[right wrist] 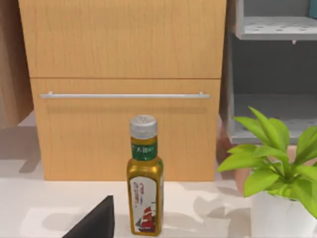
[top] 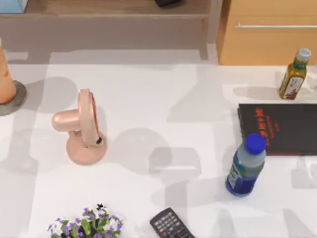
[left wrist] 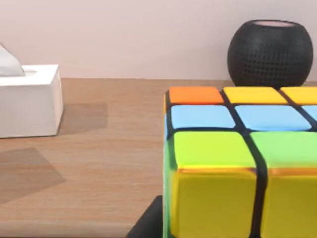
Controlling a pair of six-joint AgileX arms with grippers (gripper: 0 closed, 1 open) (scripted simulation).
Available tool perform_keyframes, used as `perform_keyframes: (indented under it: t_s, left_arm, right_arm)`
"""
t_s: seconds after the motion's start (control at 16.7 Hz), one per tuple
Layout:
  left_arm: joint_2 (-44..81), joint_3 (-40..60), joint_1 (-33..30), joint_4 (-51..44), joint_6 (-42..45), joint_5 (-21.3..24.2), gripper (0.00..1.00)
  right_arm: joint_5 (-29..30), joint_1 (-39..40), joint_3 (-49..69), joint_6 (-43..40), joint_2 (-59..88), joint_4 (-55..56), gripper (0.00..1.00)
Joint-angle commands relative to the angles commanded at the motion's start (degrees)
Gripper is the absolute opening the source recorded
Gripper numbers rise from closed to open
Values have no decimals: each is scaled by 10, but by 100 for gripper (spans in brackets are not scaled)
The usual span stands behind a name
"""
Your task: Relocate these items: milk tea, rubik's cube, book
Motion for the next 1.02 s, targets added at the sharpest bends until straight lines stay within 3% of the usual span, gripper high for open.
perform_keyframes:
  t_s: [0.48, 1.02]
  left_arm:
    - [7, -2, 3, 9, 11, -2, 0]
    - [137, 158, -16, -2, 23, -17, 0]
  right_arm:
    - [0, 0, 0, 0, 0, 0, 100]
    - [0, 0, 0, 0, 0, 0, 100]
